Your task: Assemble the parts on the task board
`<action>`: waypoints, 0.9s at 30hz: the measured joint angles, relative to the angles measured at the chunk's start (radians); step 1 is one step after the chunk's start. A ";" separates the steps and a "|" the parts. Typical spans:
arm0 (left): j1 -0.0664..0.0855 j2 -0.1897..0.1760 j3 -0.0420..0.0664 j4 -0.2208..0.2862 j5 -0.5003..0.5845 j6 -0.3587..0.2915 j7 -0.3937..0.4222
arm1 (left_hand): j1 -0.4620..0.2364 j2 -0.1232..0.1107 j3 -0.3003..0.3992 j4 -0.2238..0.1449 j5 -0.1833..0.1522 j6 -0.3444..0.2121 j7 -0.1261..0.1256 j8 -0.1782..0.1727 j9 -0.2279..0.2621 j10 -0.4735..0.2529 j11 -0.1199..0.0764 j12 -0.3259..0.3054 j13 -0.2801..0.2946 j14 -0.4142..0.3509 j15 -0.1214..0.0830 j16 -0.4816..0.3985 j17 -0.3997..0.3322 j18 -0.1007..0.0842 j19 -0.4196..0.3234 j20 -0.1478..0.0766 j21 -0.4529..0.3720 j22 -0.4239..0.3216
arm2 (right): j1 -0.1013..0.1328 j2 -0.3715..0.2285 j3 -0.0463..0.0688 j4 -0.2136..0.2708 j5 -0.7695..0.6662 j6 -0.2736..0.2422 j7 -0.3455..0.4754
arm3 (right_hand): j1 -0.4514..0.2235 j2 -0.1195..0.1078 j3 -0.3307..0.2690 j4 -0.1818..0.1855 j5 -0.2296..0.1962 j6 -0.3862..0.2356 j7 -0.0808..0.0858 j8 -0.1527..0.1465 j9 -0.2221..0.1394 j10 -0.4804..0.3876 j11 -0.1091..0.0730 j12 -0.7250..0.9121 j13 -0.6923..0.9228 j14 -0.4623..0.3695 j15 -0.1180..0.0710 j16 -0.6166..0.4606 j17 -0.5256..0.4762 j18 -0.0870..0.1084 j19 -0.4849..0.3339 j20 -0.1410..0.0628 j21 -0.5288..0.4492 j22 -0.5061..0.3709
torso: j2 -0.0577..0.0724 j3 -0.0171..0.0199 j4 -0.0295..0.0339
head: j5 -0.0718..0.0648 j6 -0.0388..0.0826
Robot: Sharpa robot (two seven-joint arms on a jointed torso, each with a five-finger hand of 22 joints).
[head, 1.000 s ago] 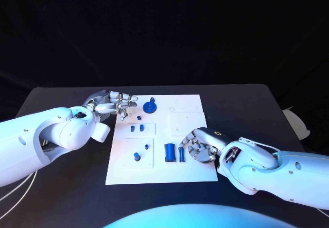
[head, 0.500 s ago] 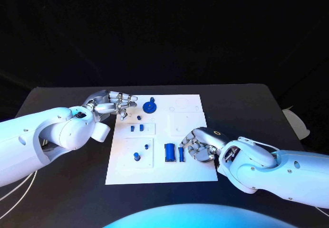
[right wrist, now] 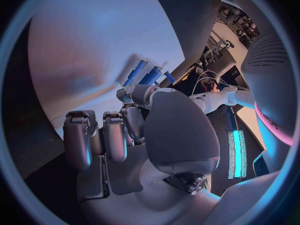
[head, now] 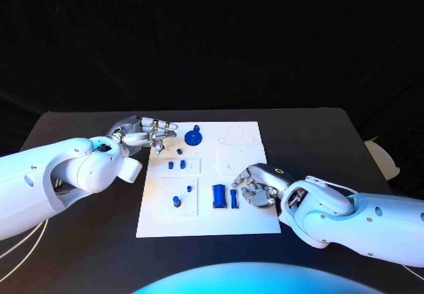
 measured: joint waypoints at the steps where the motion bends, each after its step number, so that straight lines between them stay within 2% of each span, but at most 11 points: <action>1: 0.000 0.000 0.000 0.000 0.000 0.000 0.000 | 0.000 0.000 0.000 0.000 0.000 0.000 0.000 0.000 0.000 0.000 0.000 0.000 0.000 0.000 0.000 0.000 0.000 0.000 0.000 0.000 0.000 0.000 | 0.000 0.000 0.000 0.000 0.000 -0.005 0.001 | 0.000 0.000 -0.002 -0.002 -0.004 0.000 0.000 0.000 0.000 0.001 0.001 0.000 0.000 0.000 0.000 0.000 0.000 0.000 0.000 0.000 0.000 0.000 | 0.000 0.0000 0.0000 | 0.000 0.000; 7: 0.000 -0.001 0.000 0.000 0.000 0.001 -0.001 | 0.000 0.000 0.000 0.000 0.000 0.000 0.000 0.000 0.000 0.000 0.000 0.000 0.000 0.000 0.000 0.000 0.000 0.000 0.000 0.000 0.000 0.000 | 0.000 -0.006 0.000 0.011 0.004 -0.052 0.015 | -0.004 0.004 -0.007 -0.007 -0.012 0.000 0.000 0.000 -0.003 0.001 0.001 0.000 0.000 0.000 0.000 0.000 0.000 0.000 0.000 0.000 0.000 0.000 | 0.000 -0.0001 0.0000 | 0.000 0.002; 10: 0.000 -0.001 0.000 0.000 0.000 0.001 -0.001 | 0.000 0.000 0.000 0.000 0.000 0.000 0.000 0.000 0.000 0.000 0.000 0.000 0.000 0.000 0.000 0.000 0.000 0.000 0.000 0.000 0.000 0.000 | 0.000 -0.016 0.000 0.021 0.016 -0.081 0.035 | -0.021 0.005 -0.025 -0.011 -0.039 0.010 -0.002 0.000 -0.003 0.001 0.001 0.000 0.000 0.003 0.003 0.000 0.000 0.000 0.003 0.004 0.000 0.000 | 0.000 -0.0001 0.0000 | 0.000 0.003; 13: 0.000 -0.001 -0.001 -0.001 0.000 0.001 -0.001 | 0.000 0.000 0.000 0.000 0.000 0.000 0.000 0.000 0.000 0.000 0.000 0.000 0.000 0.000 0.000 0.000 -0.002 0.000 0.000 0.000 0.000 0.001 | 0.005 -0.029 0.000 0.028 0.048 -0.104 0.072 | -0.041 0.017 -0.098 0.005 -0.118 0.032 -0.010 0.012 -0.004 0.001 0.001 0.000 0.000 0.003 0.003 -0.005 0.000 0.000 0.000 0.007 -0.013 0.000 | -0.001 -0.0003 -0.0007 | -0.001 0.007; 14: 0.000 -0.001 -0.001 -0.002 0.000 0.001 -0.001 | 0.000 0.000 0.000 0.000 0.000 0.000 0.000 0.000 0.000 0.000 0.000 0.000 0.000 0.000 0.000 0.000 -0.002 0.000 0.000 0.000 0.000 0.001 | 0.012 -0.034 0.000 0.027 0.073 -0.110 0.095 | -0.051 0.010 -0.132 0.013 -0.142 0.036 -0.014 0.016 -0.004 -0.009 0.003 -0.019 0.000 0.003 0.003 -0.018 0.000 0.000 0.000 0.007 -0.036 0.000 | -0.002 -0.0003 -0.0008 | -0.002 0.009; 15: 0.000 0.000 -0.002 -0.003 0.000 0.000 0.000 | 0.000 0.000 0.000 0.000 0.000 0.000 0.000 0.000 0.000 0.000 0.000 0.000 0.000 0.000 0.000 0.000 -0.002 0.000 0.000 0.000 0.001 0.002 | 0.019 -0.037 0.000 0.025 0.099 -0.112 0.117 | -0.068 0.007 -0.171 0.023 -0.145 0.039 -0.017 0.016 -0.004 -0.039 0.003 -0.072 -0.004 0.003 0.003 -0.043 0.000 0.003 -0.004 0.011 -0.079 0.000 | -0.002 -0.0008 -0.0012 | -0.003 0.012; 18: 0.000 0.002 -0.007 -0.004 0.005 -0.002 0.008 | 0.000 0.000 0.000 0.000 0.000 0.000 0.000 0.000 -0.001 0.000 0.000 0.000 0.001 0.000 0.000 0.000 -0.002 0.000 0.000 0.000 0.005 0.005 | 0.048 -0.038 0.001 0.002 0.218 -0.112 0.200 | -0.070 0.004 -0.297 0.039 -0.146 0.034 -0.017 0.016 -0.007 -0.157 0.006 -0.311 -0.133 0.002 0.003 -0.162 -0.041 0.059 -0.114 0.015 -0.295 0.000 | -0.005 -0.0016 -0.0028 | -0.005 0.020; 20: -0.001 0.005 -0.010 -0.007 0.012 -0.005 0.018 | -0.006 -0.006 0.000 0.000 0.000 0.000 0.000 0.000 -0.001 0.000 0.000 0.007 0.002 0.000 0.000 0.000 -0.001 0.000 0.000 0.000 0.005 0.007 | 0.067 -0.036 0.001 -0.025 0.308 -0.106 0.254 | -0.070 0.004 -0.354 0.047 -0.188 0.020 -0.012 0.016 -0.011 -0.306 0.011 -0.574 -0.312 -0.081 0.011 -0.366 -0.250 0.118 -0.287 0.020 -0.593 -0.031 | -0.009 -0.0027 -0.0049 | -0.007 0.029; 22: -0.001 0.012 -0.012 -0.015 0.023 -0.009 0.033 | -0.020 -0.009 -0.006 0.006 0.000 0.000 0.000 0.000 -0.002 0.000 0.000 0.008 0.003 0.000 0.000 0.000 -0.001 0.000 0.000 0.000 0.009 0.009 | 0.091 -0.028 0.001 -0.067 0.418 -0.093 0.315 | -0.055 0.014 -0.390 0.050 -0.240 0.009 -0.002 0.016 -0.014 -0.347 0.016 -0.669 -0.394 -0.156 0.019 -0.541 -0.417 0.149 -0.406 0.028 -0.814 -0.123 | -0.015 -0.0039 -0.0071 | -0.009 0.041; 24: -0.001 0.022 -0.014 -0.027 0.039 -0.015 0.052 | -0.043 -0.012 -0.018 0.018 0.000 0.000 0.000 0.000 -0.002 -0.004 -0.004 0.012 0.004 0.000 0.000 0.000 0.001 0.000 0.000 0.000 0.009 0.009 | 0.114 -0.018 0.001 -0.112 0.527 -0.078 0.370 | -0.033 0.019 -0.435 0.058 -0.278 -0.004 -0.003 0.027 -0.017 -0.361 0.019 -0.739 -0.482 -0.204 0.031 -0.713 -0.558 0.148 -0.436 0.035 -0.932 -0.199 | -0.020 -0.0053 -0.0090 | -0.010 0.053; 27: -0.005 0.045 -0.014 -0.054 0.075 -0.028 0.080 | -0.096 -0.021 -0.056 0.056 -0.011 0.000 0.000 0.006 -0.002 -0.004 -0.004 0.021 0.005 0.000 0.000 0.008 0.005 0.000 -0.004 0.004 0.009 0.009 | 0.140 0.006 0.001 -0.182 0.679 -0.054 0.437 | -0.012 0.040 -0.456 0.072 -0.283 -0.012 0.005 0.031 -0.020 -0.371 0.029 -0.829 -0.597 -0.247 0.040 -0.853 -0.644 0.148 -0.451 0.049 -1.020 -0.268 | -0.032 -0.0082 -0.0117 | -0.015 0.073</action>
